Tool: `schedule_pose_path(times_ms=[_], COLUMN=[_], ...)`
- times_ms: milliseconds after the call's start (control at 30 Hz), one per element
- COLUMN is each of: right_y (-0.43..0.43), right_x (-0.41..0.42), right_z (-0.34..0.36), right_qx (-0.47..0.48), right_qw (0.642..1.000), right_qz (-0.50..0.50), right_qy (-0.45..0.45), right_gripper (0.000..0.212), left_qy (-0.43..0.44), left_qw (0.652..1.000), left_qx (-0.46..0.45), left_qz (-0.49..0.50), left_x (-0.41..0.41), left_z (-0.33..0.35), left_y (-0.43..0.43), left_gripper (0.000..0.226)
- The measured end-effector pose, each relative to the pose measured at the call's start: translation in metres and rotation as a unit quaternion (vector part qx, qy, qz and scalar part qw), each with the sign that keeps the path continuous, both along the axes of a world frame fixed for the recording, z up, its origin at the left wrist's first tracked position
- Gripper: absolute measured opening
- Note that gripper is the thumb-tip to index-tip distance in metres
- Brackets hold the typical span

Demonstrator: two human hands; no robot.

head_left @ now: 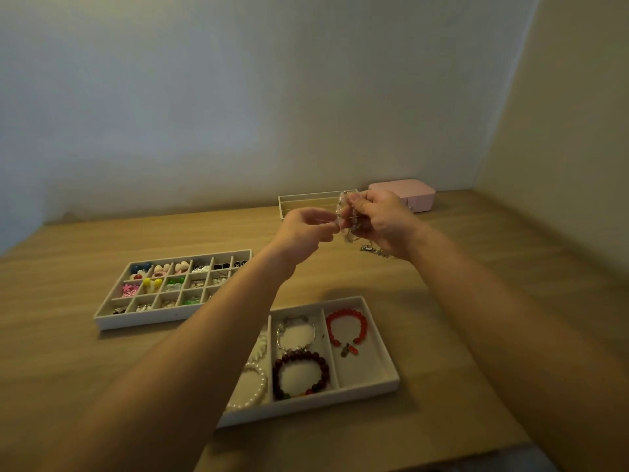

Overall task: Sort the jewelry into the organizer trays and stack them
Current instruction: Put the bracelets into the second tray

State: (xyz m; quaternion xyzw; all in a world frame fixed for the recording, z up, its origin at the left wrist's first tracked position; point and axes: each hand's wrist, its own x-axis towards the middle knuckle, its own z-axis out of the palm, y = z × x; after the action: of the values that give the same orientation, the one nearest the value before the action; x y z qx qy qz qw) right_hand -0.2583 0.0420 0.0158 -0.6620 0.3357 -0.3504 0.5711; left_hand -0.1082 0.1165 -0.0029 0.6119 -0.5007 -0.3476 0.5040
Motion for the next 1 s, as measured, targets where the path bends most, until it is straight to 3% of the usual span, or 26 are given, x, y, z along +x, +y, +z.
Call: schedule_pose_path(times_ms=[67,233,367,533,633,733,900,1000], right_y=[0.009,0.031,0.047,0.062,0.067,0.071,0.079,0.083], right_x=[-0.005,-0.014,-0.015,-0.019,-0.025,-0.03,-0.027,-0.027], right_z=[0.005,0.013,0.014,0.012,0.009,0.009,0.01,0.013], right_qx=[0.009,0.033,0.02,-0.022,-0.025,-0.018,-0.091,-0.082], right_qw=[1.0,0.998,0.995,0.997,0.998,0.996,0.985,0.993], right_qz=[0.008,0.062,0.098,0.073,0.058,0.065,0.038,0.036], right_qy=[-0.002,0.0,0.012,0.022,0.027,0.057,0.143,0.077], right_gripper=[0.031,0.029,0.028,0.018,0.01,0.018,0.019,0.018], left_qy=[0.04,0.089,0.12,0.164,0.181,0.173,0.149,0.027], left_qw=[0.999,0.995,0.989,0.985,0.981,0.982,0.985,0.998], left_qx=[0.003,0.03,0.031,-0.002,-0.021,-0.024,-0.043,-0.043], left_qz=[-0.004,-0.037,-0.079,-0.062,-0.059,-0.065,-0.072,-0.043], left_x=[-0.001,0.003,0.003,0.007,0.01,0.009,0.005,0.0], left_z=[0.002,0.005,0.007,0.009,0.015,0.02,0.024,0.023], left_y=[0.011,0.033,0.053,0.069,0.075,0.081,0.086,0.088], left_gripper=[0.013,0.028,0.023,0.009,0.011,0.011,0.013,0.017])
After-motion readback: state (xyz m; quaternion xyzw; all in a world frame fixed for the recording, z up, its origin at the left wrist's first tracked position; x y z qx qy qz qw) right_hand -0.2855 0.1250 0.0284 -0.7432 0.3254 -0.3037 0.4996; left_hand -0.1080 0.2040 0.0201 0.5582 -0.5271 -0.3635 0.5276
